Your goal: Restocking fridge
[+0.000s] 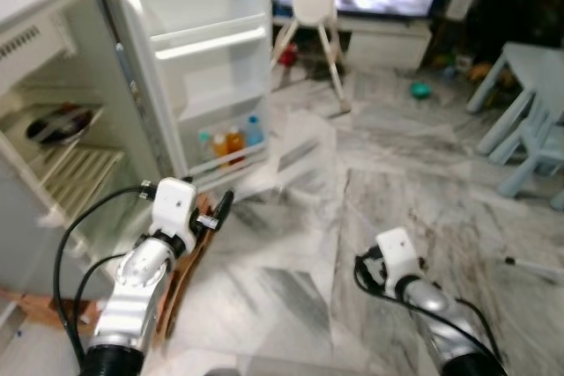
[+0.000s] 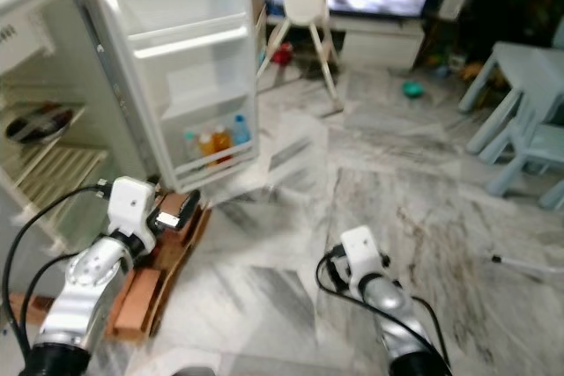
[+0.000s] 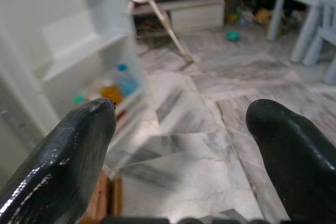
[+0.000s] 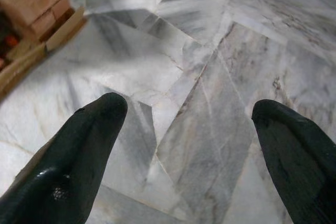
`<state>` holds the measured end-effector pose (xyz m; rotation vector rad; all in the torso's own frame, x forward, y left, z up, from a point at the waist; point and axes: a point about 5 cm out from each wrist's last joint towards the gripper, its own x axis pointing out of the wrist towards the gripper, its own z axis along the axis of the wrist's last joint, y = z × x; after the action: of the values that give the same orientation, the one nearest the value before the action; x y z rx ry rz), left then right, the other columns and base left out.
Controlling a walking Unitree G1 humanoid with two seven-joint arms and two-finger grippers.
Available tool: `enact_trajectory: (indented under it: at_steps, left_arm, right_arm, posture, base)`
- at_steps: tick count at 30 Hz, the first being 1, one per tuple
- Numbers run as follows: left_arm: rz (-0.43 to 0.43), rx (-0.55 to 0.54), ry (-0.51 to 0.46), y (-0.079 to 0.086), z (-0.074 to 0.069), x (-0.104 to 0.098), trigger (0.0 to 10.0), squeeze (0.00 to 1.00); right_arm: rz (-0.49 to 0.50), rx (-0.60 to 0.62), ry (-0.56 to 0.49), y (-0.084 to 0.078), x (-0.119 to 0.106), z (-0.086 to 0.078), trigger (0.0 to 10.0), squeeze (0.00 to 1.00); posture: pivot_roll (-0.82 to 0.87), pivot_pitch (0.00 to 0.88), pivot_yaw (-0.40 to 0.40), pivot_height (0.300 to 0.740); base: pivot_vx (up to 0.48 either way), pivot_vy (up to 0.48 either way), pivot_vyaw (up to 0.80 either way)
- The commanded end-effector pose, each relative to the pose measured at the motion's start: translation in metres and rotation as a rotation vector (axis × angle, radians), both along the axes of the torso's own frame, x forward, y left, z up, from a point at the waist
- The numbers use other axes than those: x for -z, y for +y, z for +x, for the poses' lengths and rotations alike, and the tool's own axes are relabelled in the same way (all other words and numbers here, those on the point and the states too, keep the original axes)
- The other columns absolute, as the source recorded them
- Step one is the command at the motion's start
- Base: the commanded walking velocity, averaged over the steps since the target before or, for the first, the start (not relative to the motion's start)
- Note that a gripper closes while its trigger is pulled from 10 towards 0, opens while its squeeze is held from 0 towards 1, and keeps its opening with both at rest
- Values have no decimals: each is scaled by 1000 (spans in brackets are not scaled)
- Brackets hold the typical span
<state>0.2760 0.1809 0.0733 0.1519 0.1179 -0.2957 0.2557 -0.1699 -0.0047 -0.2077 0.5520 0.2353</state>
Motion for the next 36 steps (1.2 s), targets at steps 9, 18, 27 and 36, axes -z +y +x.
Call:
enact_trajectory:
  at_steps: [9, 18, 27, 36]
  left_arm:
    - [0, 6, -63, -10, 4, -14, 10000, 0]
    - [-13, -23, -42, -14, -2, -5, 10000, 0]
    - [-8, -26, -46, -13, 2, -6, 10000, 0]
    - [-19, -40, -56, -14, 6, -8, 10000, 0]
  right_arm:
    - [48, 30, -297, 1, -52, 31, 10000, 0]
    - [81, 90, -563, 2, -96, 43, 10000, 0]
    - [84, 92, -625, 5, -107, 46, 10000, 0]
    - [77, 82, -658, 6, -113, 45, 10000, 0]
  posture:
    - [54, 0, -54, 740]
    - [47, 0, -50, 740]
    - [45, 0, -50, 740]
    - [30, 0, -50, 740]
  base:
    - [480, 0, -800]
    - [480, 0, -800]
    - [480, 0, -800]
    - [480, 0, -800]
